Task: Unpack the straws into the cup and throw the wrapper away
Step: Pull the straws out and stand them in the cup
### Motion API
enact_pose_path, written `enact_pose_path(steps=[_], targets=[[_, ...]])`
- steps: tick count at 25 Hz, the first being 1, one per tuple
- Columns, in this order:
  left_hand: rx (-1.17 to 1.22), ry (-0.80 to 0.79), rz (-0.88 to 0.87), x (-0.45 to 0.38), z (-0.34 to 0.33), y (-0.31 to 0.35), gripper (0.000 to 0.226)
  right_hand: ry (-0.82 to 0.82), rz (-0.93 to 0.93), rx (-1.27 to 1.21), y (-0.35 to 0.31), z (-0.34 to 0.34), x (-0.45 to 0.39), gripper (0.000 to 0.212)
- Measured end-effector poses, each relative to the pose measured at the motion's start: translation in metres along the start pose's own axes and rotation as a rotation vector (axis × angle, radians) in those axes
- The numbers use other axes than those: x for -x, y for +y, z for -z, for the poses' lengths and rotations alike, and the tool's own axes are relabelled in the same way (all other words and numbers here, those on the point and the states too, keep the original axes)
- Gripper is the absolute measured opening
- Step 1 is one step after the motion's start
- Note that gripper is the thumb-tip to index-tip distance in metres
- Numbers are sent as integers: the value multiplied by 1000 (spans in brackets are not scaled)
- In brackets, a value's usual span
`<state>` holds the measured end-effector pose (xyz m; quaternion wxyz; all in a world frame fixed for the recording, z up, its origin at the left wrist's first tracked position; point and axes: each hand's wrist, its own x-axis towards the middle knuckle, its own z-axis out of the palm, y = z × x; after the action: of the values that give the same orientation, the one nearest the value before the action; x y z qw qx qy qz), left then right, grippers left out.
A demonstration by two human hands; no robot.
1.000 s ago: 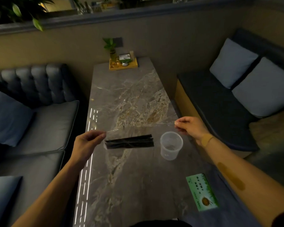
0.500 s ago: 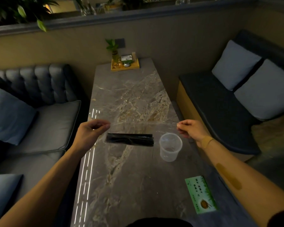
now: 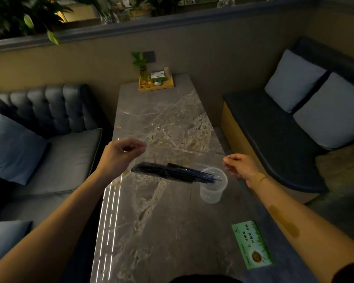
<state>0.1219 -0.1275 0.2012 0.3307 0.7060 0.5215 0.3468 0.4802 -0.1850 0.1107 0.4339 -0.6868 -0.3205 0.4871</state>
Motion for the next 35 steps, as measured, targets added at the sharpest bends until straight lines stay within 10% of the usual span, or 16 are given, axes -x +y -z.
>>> enact_pose_path(steps=[35], targets=[[-331,-113,-302,-66,-52,129,6,-60,-316,-376,48,27,-9,6]])
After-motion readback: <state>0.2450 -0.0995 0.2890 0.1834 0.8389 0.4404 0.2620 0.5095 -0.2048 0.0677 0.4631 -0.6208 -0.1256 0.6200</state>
